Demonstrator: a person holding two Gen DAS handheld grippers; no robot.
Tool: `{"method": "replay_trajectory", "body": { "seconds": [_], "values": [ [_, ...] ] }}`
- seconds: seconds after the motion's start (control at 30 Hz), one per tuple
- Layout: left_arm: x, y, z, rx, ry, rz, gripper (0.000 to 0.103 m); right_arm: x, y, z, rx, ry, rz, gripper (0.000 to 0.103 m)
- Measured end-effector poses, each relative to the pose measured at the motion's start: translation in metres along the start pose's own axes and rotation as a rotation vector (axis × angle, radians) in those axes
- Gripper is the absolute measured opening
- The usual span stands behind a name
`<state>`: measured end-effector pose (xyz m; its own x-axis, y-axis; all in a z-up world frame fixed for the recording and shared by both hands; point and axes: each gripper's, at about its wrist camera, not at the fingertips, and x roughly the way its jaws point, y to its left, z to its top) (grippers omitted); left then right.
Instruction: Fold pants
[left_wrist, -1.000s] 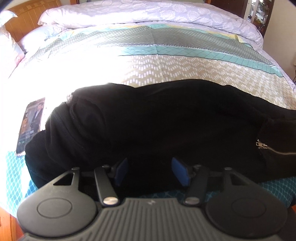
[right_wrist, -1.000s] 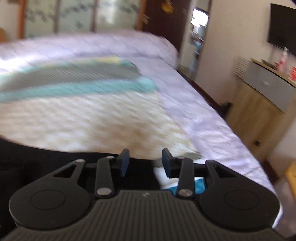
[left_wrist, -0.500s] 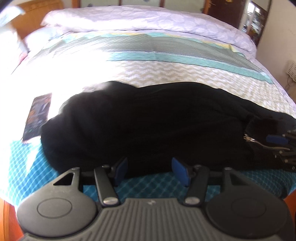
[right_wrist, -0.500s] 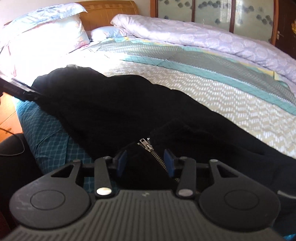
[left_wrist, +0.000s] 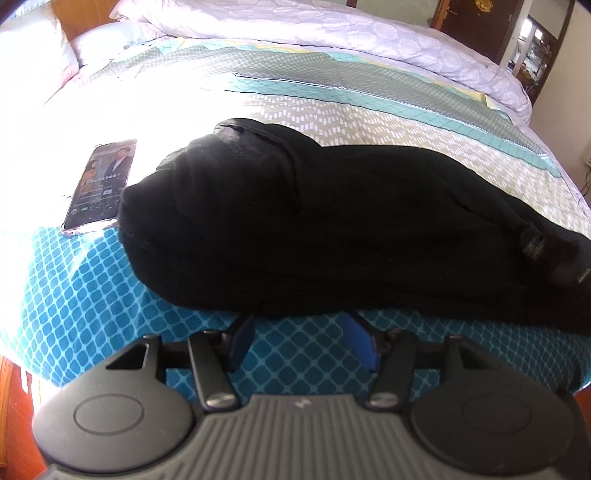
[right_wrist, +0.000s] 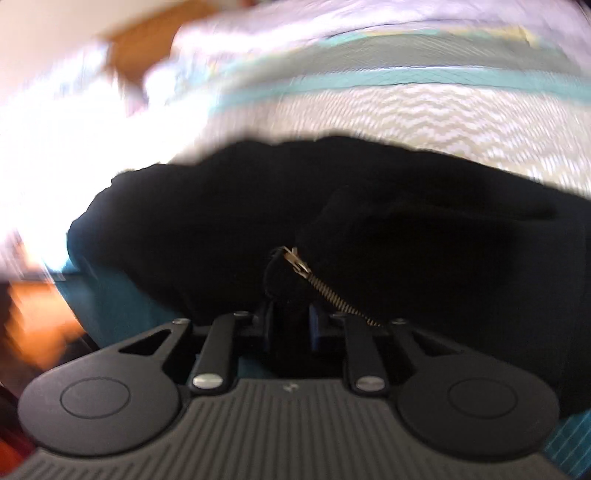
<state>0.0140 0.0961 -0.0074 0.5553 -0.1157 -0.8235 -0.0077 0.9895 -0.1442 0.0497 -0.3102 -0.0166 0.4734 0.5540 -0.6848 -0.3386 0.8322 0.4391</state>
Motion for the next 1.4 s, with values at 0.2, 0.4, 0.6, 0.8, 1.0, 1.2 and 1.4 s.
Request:
{"method": "replay_trajectory", "body": {
  "seconds": [0.2, 0.4, 0.6, 0.8, 1.0, 1.2, 1.4],
  "values": [
    [-0.005, 0.011, -0.003, -0.016, -0.005, 0.007, 0.055, -0.117, -0.048, 0.067, 0.230, -0.428, 0.067, 0.020],
    [-0.004, 0.003, -0.001, 0.003, 0.002, 0.016, 0.055, -0.214, -0.123, 0.055, 0.448, -0.805, 0.153, 0.020],
    [0.001, -0.010, 0.004, 0.045, 0.023, 0.028, 0.055, -0.208, -0.209, -0.051, 0.752, -0.897, 0.021, 0.021],
    [-0.005, -0.018, 0.011, 0.081, 0.003, 0.032, 0.056, -0.181, -0.235, -0.133, 0.981, -0.738, -0.273, 0.034],
    [-0.004, -0.005, 0.024, 0.062, -0.041, 0.080, 0.056, -0.224, -0.211, -0.110, 0.848, -0.819, -0.358, 0.034],
    [-0.009, 0.025, 0.041, -0.062, -0.115, 0.133, 0.059, -0.124, -0.099, 0.011, 0.277, -0.456, -0.189, 0.041],
    [-0.003, 0.065, 0.043, -0.163, -0.105, 0.125, 0.061, 0.025, -0.028, 0.087, 0.043, -0.167, -0.031, 0.043]
  ]
}}
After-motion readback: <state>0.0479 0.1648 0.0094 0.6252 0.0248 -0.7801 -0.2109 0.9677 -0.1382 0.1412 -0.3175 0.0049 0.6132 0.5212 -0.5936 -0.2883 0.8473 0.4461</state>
